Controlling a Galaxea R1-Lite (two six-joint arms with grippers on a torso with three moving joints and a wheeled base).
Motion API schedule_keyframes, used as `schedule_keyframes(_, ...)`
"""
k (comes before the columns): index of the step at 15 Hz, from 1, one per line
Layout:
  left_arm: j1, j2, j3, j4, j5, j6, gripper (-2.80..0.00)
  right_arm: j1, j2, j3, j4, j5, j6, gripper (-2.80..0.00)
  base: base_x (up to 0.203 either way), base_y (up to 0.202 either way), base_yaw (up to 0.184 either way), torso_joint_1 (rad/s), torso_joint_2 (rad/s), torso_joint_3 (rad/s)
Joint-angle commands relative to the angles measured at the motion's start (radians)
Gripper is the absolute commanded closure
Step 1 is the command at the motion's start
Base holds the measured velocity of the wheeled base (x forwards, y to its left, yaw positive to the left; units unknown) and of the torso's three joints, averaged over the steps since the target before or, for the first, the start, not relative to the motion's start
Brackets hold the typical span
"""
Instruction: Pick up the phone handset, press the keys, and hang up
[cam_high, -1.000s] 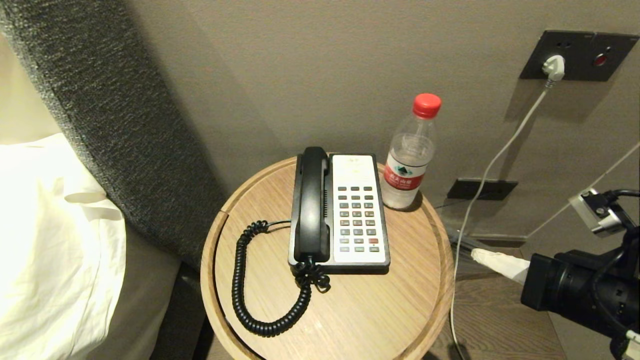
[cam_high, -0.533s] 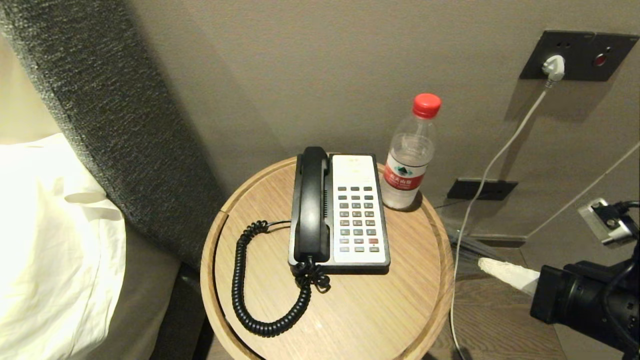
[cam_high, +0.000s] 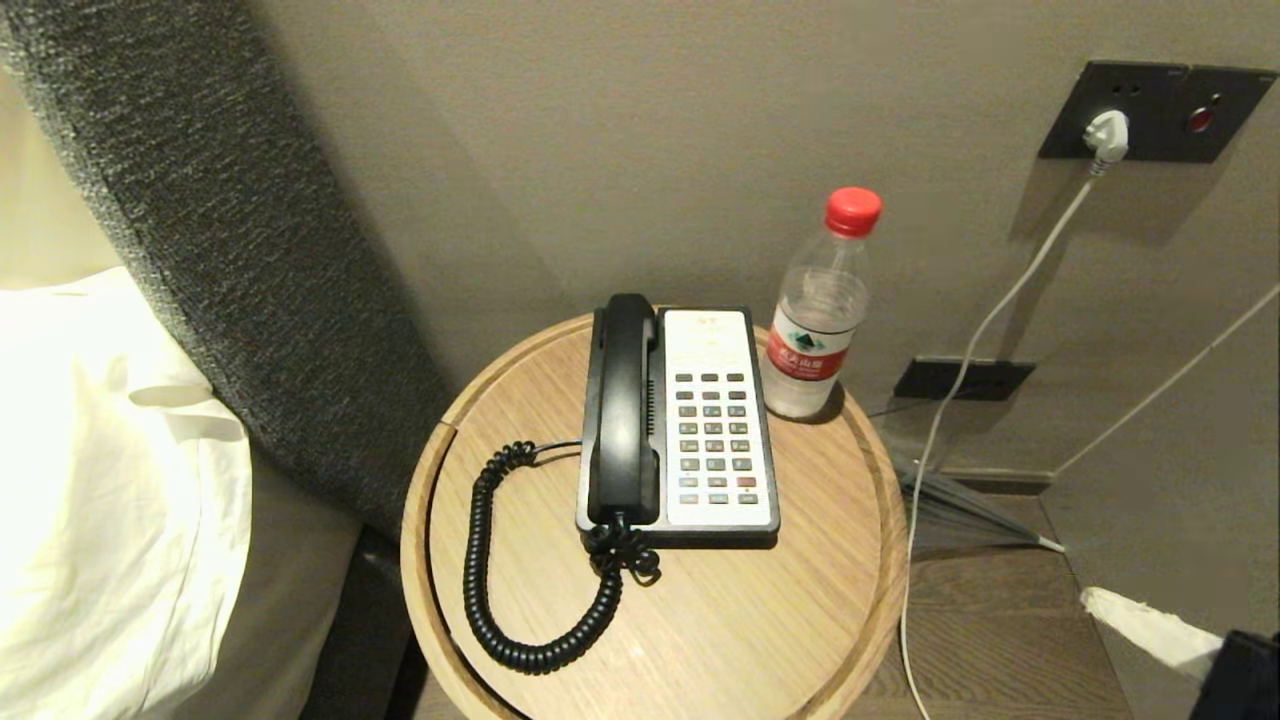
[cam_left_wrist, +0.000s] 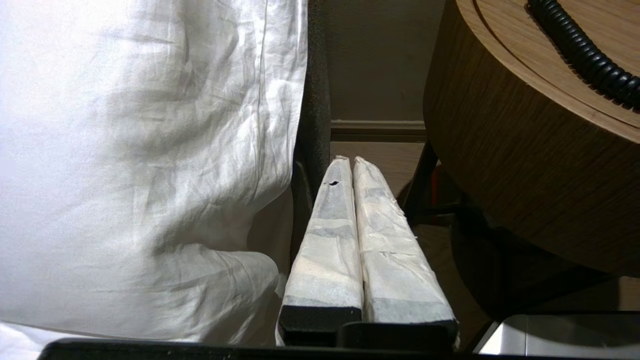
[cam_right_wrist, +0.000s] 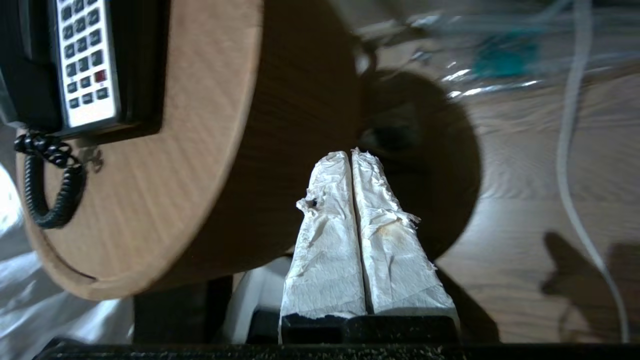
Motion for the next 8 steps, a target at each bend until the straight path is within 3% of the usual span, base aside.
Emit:
schedule_keyframes(1, 0.0, 0.001, 0.0, 0.0, 0.0, 0.001, 0.0, -0.103, -0.164, 0.073, -0.002, -0.009, -0.007, 0.0, 0.0, 0.0, 0.0, 0.0, 0.0, 0.0)
schedule_keyframes(3, 0.0, 0.001, 0.0, 0.0, 0.0, 0.001, 0.0, -0.145, -0.217, 0.083, -0.002, -0.024, -0.02, 0.0, 0.0, 0.0, 0.0, 0.0, 0.0, 0.0)
schedule_keyframes(8, 0.0, 0.001, 0.0, 0.0, 0.0, 0.001, 0.0, -0.162, -0.307, 0.087, 0.057, -0.058, -0.018, 0.0, 0.0, 0.0, 0.0, 0.0, 0.0, 0.0)
